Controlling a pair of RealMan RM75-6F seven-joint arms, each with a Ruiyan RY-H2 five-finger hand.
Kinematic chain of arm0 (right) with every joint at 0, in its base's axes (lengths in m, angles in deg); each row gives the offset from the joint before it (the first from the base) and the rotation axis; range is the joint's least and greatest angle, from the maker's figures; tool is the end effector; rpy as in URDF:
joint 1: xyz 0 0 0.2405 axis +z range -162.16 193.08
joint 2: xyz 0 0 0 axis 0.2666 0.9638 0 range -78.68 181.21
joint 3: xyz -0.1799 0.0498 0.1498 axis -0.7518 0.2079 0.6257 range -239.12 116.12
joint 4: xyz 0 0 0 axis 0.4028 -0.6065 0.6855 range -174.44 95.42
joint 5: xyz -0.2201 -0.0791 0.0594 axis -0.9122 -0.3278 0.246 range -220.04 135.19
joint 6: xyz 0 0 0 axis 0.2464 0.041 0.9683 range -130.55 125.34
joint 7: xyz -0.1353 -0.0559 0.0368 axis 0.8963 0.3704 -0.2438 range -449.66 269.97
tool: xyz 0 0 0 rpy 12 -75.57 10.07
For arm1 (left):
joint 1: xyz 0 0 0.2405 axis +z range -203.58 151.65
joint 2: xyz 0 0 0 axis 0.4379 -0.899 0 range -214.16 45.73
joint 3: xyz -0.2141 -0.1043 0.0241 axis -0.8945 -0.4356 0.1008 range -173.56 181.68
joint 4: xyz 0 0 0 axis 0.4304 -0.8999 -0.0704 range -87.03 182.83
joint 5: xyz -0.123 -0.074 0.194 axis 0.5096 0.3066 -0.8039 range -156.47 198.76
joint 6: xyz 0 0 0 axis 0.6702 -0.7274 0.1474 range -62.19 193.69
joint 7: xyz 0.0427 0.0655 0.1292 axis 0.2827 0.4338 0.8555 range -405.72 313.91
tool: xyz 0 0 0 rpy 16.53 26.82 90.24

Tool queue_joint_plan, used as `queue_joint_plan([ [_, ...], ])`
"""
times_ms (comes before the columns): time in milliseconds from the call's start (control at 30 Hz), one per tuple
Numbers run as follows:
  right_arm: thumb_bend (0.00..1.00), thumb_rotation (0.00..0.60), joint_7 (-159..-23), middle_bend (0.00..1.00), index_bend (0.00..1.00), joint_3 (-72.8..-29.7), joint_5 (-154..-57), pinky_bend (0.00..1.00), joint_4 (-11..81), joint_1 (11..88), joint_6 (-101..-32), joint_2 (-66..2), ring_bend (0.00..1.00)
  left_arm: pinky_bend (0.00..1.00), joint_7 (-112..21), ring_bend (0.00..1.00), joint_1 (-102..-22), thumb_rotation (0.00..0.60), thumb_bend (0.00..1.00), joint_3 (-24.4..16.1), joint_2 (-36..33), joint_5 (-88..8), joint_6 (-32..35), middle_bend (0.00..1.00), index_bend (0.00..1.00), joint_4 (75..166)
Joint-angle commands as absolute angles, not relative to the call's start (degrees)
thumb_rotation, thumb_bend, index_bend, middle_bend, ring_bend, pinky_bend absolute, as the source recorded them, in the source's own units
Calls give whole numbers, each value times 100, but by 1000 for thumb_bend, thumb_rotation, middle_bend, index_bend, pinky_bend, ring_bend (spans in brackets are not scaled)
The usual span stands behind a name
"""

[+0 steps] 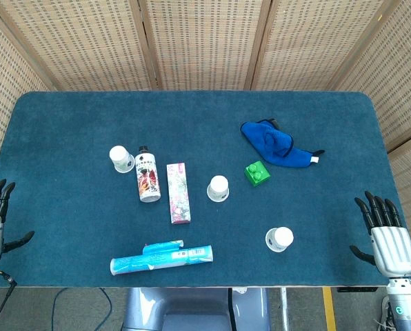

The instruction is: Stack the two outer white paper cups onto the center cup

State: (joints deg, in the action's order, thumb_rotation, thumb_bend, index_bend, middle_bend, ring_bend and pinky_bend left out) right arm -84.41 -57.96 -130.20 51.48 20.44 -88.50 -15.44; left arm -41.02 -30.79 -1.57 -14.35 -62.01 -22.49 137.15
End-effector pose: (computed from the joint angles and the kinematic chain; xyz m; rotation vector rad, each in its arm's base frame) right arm -0.3015 -0.1926 0.1132 1.4201 -0.8141 0.8861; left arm -0.3081 0.1998 0.1144 -1.2911 -0.8264 -0.9110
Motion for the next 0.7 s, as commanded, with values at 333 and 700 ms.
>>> queue_joint_plan([
  [333,61,600,-8416,0,83,-5847,-13114,0,5166,2048,-8852,-1552,0,0,-4132,0,-3096,600,26,-167,-1385,-6210,-2255,0,0,13675],
  [700,61,600,-8363,0,84,-5855,-13062,0,5179,2063,-8776,-1552,0,0,-4163,0,-3112,600,27,-184,-1365,-6173,-2227,0,0,13646],
])
